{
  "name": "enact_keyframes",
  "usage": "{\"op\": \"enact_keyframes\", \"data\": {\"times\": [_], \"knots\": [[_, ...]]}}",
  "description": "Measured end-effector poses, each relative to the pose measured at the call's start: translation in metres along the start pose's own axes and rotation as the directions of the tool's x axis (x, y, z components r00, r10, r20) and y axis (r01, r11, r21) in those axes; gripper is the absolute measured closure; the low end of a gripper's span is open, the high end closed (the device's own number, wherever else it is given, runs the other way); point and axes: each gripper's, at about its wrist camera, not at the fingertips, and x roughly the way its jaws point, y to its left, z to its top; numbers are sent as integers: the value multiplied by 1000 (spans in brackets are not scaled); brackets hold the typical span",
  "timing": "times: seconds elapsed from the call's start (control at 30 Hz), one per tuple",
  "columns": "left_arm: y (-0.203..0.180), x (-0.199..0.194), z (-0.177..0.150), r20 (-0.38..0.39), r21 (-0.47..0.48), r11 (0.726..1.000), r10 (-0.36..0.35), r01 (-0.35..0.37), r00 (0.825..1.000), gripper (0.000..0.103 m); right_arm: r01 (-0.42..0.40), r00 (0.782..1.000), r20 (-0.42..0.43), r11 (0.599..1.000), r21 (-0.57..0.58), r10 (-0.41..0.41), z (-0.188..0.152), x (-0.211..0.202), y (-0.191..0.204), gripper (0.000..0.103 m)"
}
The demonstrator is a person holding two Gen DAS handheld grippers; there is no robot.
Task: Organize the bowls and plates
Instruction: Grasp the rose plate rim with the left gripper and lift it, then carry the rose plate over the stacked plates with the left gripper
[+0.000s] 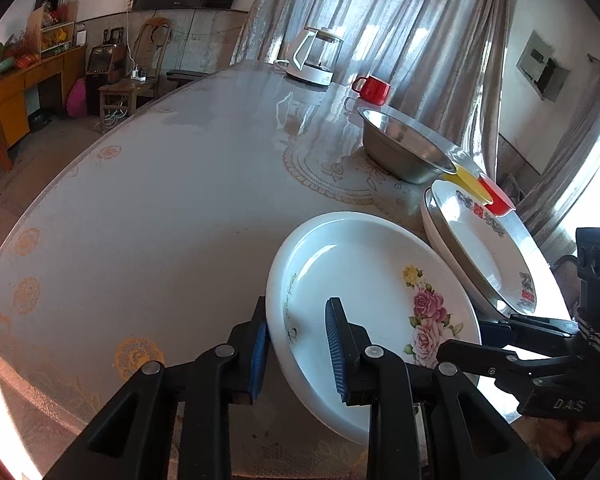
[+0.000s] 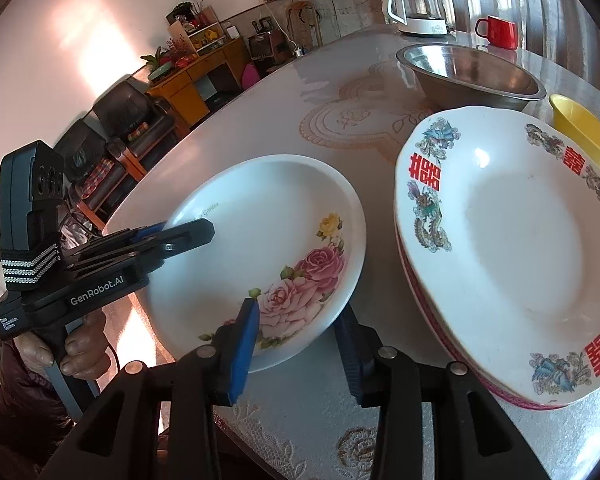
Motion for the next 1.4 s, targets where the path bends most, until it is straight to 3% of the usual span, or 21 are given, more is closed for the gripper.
{"op": "enact_keyframes", "data": {"times": [0.47,0.73,1.13,1.4], "knots": [[-12,-22,7,87,26,999,-41,39,995,76,-40,995,88,999,20,38,-1,-23,-6,65],[-45,-25,26,127,94,993,-86,75,988,76,-22,987,161,998,65,11,0,-48,-21,65],[-124,15,50,52,191,969,-173,160,984,76,61,960,254,971,232,-121,-5,-90,-83,65],[-160,50,52,-34,253,951,-172,175,984,76,112,945,253,931,347,-208,-12,-102,-124,65]]}}
